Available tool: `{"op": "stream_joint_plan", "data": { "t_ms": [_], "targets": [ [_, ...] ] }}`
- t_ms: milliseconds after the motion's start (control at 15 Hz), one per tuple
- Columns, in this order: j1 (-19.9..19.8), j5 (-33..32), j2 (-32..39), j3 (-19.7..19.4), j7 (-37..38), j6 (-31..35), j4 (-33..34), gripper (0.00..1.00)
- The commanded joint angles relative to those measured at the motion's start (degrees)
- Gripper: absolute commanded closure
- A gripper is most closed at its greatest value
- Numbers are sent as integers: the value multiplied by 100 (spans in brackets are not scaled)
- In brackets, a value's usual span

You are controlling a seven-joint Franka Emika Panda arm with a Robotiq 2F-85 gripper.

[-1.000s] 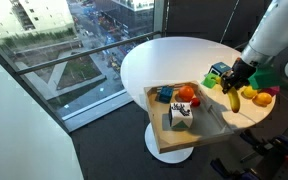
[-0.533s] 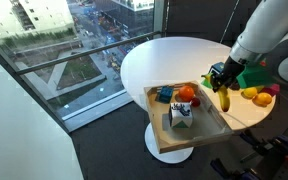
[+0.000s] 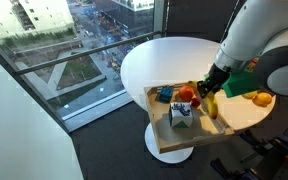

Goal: Put the banana in the box

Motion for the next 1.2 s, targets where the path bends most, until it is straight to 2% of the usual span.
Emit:
{"op": "stream_joint_plan", "data": {
  "t_ms": [0,333,533,600,667,800,1000,1133],
  "targets": [
    [184,-232,214,52,272,27,139,84],
    [369,-756,523,-63,614,321,95,84],
    [426,-845,753,-165,674,423,106,84],
    [446,-831,821,-204,644,435,110,61],
    [472,-798,879,-248,616,441,113,34],
    [528,-733,962,-335,551,435,105,27],
    [558,-569,961,-404,373,370,62,3],
    [500,-366,846,-396,146,307,0,0]
  ]
}}
